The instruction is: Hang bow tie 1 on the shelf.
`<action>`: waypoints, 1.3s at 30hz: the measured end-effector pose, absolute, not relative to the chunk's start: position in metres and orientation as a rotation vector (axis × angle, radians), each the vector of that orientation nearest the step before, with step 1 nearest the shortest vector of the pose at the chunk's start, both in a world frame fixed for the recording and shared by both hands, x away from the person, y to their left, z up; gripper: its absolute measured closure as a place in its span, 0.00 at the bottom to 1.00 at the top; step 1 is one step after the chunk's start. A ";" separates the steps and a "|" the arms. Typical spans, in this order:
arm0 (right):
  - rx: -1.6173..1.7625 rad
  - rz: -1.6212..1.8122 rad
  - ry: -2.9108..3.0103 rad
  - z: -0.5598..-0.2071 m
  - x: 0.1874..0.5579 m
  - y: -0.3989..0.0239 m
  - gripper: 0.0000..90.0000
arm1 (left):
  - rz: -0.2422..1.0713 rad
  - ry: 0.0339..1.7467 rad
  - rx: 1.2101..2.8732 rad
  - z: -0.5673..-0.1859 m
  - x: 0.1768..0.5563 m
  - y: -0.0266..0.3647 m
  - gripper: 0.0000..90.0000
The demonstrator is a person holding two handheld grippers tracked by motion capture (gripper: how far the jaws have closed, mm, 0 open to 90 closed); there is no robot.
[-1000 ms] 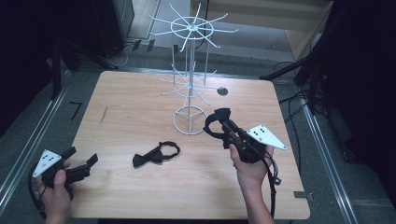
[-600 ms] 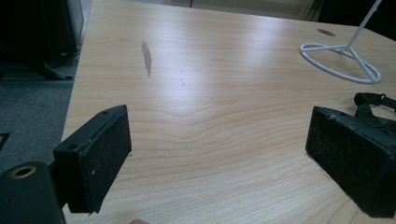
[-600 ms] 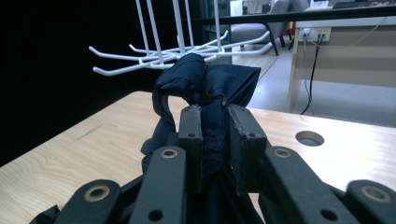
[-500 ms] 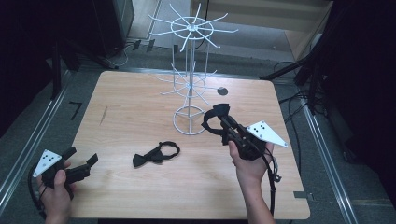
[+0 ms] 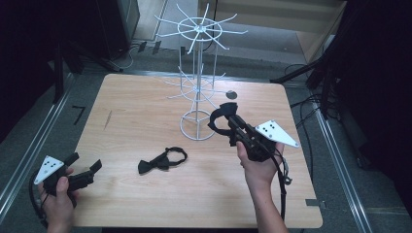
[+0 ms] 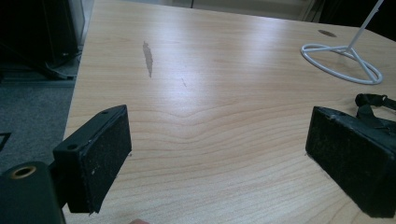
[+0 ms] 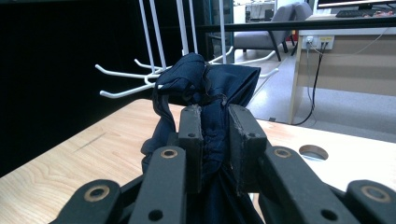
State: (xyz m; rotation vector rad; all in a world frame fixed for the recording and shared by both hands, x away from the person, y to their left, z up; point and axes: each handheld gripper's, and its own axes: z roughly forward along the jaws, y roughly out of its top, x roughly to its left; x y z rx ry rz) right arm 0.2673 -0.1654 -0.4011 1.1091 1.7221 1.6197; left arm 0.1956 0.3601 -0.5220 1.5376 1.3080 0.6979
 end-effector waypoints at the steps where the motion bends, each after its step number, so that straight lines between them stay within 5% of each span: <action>1: 1.107 1.618 1.721 -0.400 0.268 -0.165 0.86 | 0.698 1.308 1.535 -0.522 0.196 0.360 0.09; 39: 1.141 1.590 1.742 -0.394 0.302 -0.153 0.86 | 0.697 1.306 1.538 -0.522 0.196 0.360 0.09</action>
